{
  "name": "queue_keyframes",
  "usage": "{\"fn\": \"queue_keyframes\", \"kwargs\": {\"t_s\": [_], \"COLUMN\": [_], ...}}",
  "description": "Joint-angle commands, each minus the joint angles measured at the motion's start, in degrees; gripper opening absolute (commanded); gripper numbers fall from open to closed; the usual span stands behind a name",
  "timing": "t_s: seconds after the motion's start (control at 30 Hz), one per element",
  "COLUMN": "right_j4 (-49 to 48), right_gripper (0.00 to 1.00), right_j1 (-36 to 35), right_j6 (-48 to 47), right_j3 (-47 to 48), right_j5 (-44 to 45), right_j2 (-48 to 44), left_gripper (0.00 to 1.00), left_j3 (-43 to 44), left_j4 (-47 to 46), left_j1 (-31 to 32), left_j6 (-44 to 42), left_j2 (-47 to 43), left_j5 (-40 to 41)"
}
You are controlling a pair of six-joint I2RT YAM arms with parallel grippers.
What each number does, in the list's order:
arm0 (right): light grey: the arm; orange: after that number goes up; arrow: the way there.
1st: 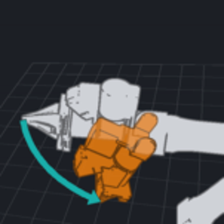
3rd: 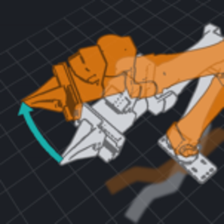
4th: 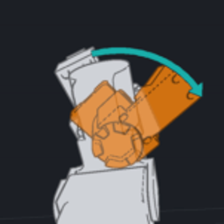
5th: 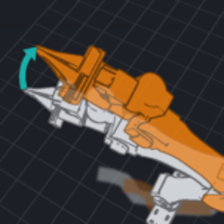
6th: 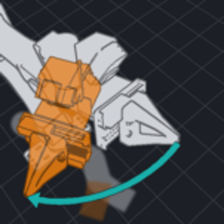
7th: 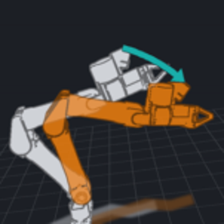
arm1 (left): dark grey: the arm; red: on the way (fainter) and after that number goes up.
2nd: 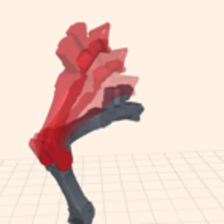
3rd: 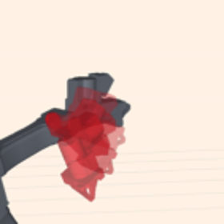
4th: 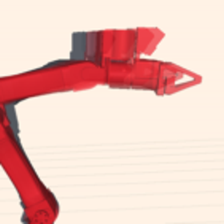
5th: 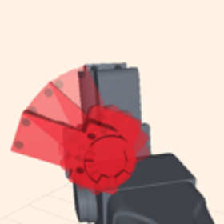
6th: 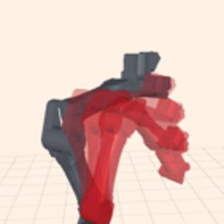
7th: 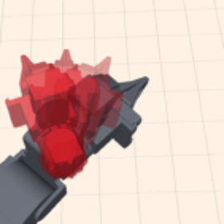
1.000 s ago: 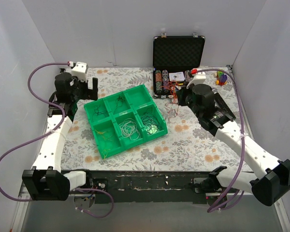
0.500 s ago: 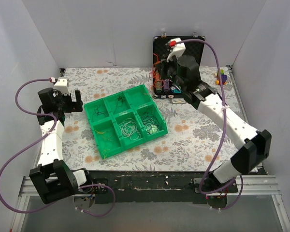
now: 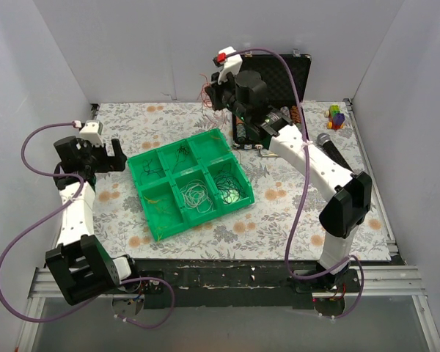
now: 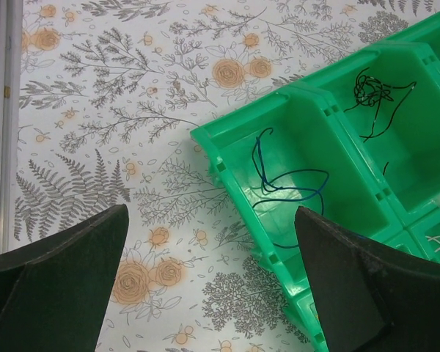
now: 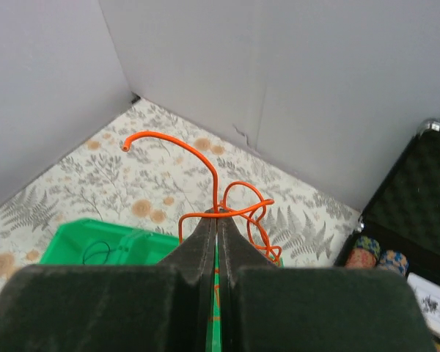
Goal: Untangle the cables
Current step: Pick up the cable at the center of the board, then place the cable in the bin.
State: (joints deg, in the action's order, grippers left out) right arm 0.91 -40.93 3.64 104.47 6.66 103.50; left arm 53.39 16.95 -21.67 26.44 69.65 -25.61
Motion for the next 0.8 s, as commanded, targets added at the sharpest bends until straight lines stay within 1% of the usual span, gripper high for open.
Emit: {"fn": "queue_keyframes", "kwargs": {"t_s": [0.0,0.03,0.1,0.17,0.27,0.33,0.5,0.63,0.77], "right_j4": [-2.5,-1.5,1.0,1.5,-2.6,-4.0,-1.7,-3.0,-1.0], "right_gripper": [0.01,0.01,0.01,0.01,0.01,0.01,0.01,0.01,0.01], "right_j1": [-0.8,-0.8,-0.8,-0.8,-0.9,-1.0,-0.9,-0.8,-0.7], "right_j6": [-3.4,-4.9,-5.0,-4.4,-2.5,-2.1,-2.5,-1.9,-0.2], "right_j3": [12.1,13.9,16.0,13.9,7.1,3.8,2.3,-2.3,-3.6], "right_j5": [1.6,1.5,1.3,1.3,0.8,1.2,0.6,1.0,0.6], "right_j2": [0.5,1.2,2.5,2.3,0.3,-0.1,2.3,2.5,4.6], "left_gripper": [0.98,0.98,0.98,0.98,0.98,0.96,0.87,0.85,0.84], "left_j3": [-1.8,-2.1,-2.4,-2.6,-2.4,-2.1,-1.8,-1.9,-2.2], "left_j4": [-1.8,-1.9,-1.9,-1.6,-0.5,0.4,1.8,2.1,2.2], "left_j1": [-0.2,-0.3,-0.3,-0.4,-0.3,-0.4,-0.3,-0.3,-0.3], "left_j6": [-0.2,-0.3,-0.8,-1.5,-2.4,-3.1,-3.5,-4.2,-5.3], "left_j2": [-2.8,-3.0,-3.6,-3.8,-3.6,-3.0,-2.0,-2.3,-2.4], "left_j5": [-1.5,-1.5,-2.0,-2.8,-3.6,-4.3,-5.8,-6.1,-5.9]}}
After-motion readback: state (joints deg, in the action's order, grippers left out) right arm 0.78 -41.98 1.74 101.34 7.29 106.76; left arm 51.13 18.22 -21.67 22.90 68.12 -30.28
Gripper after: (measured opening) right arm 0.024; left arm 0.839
